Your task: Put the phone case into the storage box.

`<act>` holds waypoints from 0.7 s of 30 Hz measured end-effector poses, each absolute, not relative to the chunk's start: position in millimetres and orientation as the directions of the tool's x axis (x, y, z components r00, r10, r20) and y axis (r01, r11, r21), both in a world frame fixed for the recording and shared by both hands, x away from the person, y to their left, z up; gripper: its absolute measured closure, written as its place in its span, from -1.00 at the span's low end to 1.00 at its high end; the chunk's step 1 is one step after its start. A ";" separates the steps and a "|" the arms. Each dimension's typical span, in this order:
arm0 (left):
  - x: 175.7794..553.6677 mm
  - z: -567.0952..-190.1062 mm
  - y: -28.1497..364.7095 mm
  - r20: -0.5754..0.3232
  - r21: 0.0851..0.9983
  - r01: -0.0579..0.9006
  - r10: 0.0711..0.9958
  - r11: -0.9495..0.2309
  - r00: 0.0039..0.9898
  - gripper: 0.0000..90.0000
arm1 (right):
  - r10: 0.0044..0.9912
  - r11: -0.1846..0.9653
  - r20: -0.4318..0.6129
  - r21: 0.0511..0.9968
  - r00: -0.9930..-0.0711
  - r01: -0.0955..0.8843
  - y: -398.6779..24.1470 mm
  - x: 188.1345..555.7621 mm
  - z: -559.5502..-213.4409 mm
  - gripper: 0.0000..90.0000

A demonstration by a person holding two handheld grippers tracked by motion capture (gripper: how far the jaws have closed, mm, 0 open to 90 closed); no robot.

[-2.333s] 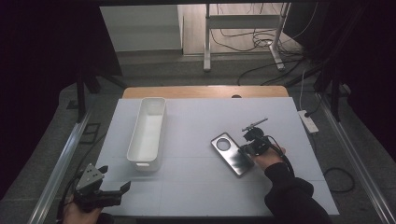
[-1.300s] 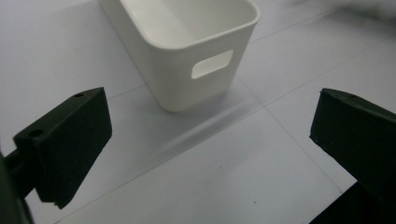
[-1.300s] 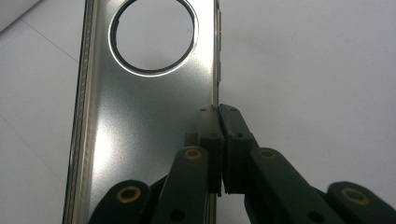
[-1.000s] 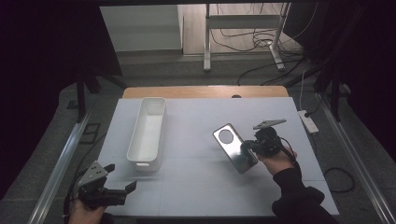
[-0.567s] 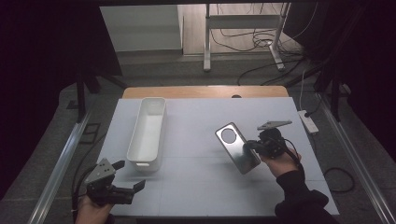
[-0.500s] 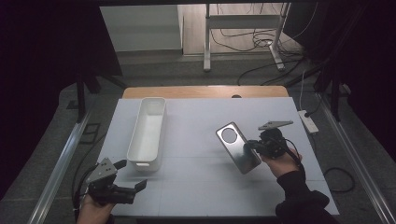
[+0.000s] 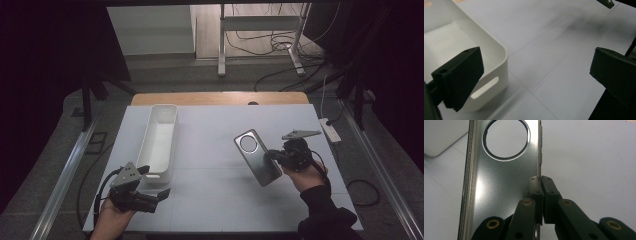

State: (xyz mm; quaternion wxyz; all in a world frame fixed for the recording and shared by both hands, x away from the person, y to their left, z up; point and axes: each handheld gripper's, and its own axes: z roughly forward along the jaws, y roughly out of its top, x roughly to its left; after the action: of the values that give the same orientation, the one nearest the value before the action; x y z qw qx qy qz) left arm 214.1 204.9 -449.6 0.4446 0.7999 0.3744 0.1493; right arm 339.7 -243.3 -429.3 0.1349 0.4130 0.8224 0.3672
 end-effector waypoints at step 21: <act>247.3 -442.3 171.4 -0.134 0.830 0.455 0.677 -0.322 0.723 -1.00 | 0.779 0.383 0.068 0.735 -0.623 0.560 -236.6 337.6 -423.1 0.96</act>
State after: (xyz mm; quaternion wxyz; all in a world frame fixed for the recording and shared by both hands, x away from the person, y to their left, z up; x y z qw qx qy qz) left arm 247.3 171.4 -442.3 0.4637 0.8041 0.3522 0.1196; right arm 337.6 -236.6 -423.1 0.1459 0.4090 0.8187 0.3757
